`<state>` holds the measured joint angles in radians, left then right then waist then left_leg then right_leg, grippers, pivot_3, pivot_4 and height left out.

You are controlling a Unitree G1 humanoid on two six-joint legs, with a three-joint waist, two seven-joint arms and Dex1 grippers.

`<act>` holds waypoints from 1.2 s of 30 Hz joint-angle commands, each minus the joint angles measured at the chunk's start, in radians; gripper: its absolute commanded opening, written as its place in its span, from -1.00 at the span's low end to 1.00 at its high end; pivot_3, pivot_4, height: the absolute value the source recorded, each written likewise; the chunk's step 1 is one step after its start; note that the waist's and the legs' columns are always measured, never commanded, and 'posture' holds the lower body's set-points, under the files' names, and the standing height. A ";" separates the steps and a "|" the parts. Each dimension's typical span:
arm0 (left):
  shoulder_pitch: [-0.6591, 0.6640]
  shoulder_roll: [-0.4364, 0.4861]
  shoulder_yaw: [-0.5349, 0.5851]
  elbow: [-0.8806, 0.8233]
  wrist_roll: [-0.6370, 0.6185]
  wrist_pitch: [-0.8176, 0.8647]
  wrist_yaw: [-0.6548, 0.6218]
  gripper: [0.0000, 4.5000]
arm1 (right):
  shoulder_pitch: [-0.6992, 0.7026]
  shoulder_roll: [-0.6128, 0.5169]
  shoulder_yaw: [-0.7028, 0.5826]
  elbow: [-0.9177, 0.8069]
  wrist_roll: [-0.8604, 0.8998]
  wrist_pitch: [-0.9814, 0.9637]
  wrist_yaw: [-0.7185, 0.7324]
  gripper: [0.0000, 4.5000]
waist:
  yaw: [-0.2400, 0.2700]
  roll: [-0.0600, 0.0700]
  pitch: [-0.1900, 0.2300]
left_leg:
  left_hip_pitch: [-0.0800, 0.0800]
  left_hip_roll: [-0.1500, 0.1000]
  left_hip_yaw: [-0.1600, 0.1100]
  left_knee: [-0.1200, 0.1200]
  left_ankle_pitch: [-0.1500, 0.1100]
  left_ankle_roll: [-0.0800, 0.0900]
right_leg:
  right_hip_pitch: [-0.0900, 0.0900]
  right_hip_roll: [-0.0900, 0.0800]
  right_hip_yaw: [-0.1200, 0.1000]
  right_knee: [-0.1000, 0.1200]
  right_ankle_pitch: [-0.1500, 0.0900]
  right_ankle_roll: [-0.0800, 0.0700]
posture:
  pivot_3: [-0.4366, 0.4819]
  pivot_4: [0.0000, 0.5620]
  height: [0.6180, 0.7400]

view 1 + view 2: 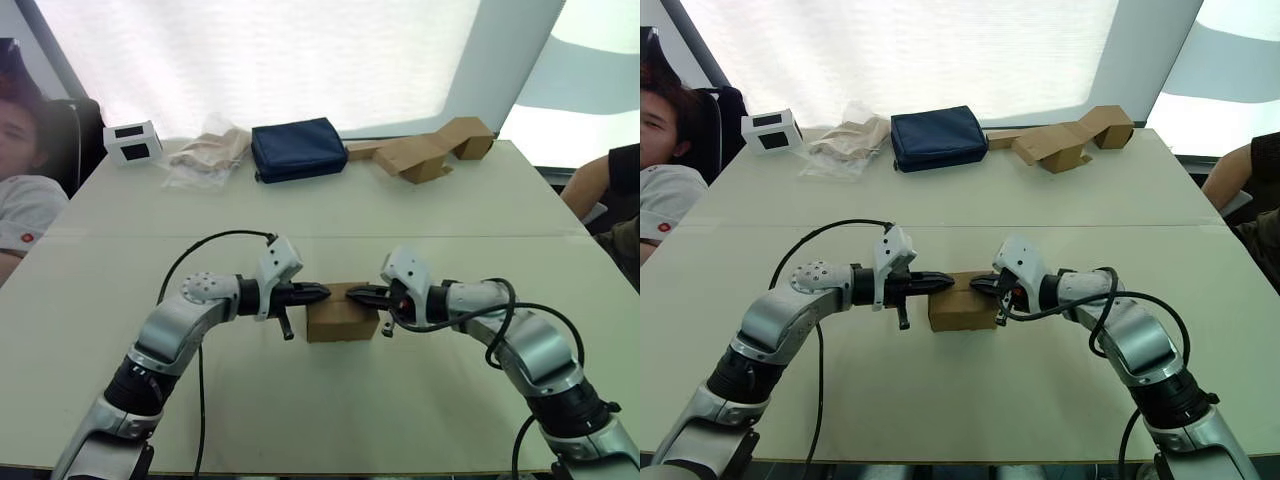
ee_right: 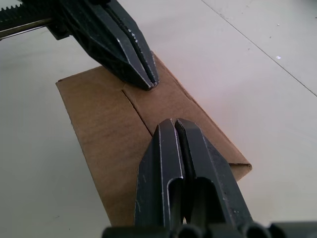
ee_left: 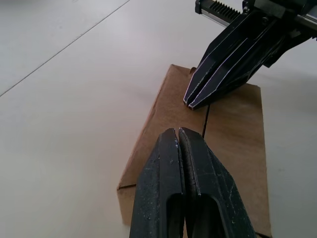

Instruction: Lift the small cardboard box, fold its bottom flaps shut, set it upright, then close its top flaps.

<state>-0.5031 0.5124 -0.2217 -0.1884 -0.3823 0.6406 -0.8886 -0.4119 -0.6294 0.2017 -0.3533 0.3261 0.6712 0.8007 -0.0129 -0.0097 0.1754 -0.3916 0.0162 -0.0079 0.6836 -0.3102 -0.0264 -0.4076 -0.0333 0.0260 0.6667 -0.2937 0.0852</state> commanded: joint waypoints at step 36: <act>0.552 0.277 0.429 -0.311 -0.317 0.184 -0.023 -0.97 | 0.377 -0.161 -0.473 0.139 0.303 0.024 0.142 -1.00 | 0.000 0.000 0.000 | 0.003 -0.001 0.001 -0.001 0.000 0.001 | 0.004 -0.007 -0.001 -0.001 0.000 0.000 | -0.05 -0.47 1.00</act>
<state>0.0452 0.7884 0.2004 -0.4562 -0.6859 0.8402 -0.9154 -0.0179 -0.7729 -0.2614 -0.2113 0.6304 0.7190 0.9252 -0.0126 -0.0093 0.1754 -0.3887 0.0152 -0.0071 0.6822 -0.3106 -0.0259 -0.4040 -0.0403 0.0252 0.6656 -0.2938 0.0850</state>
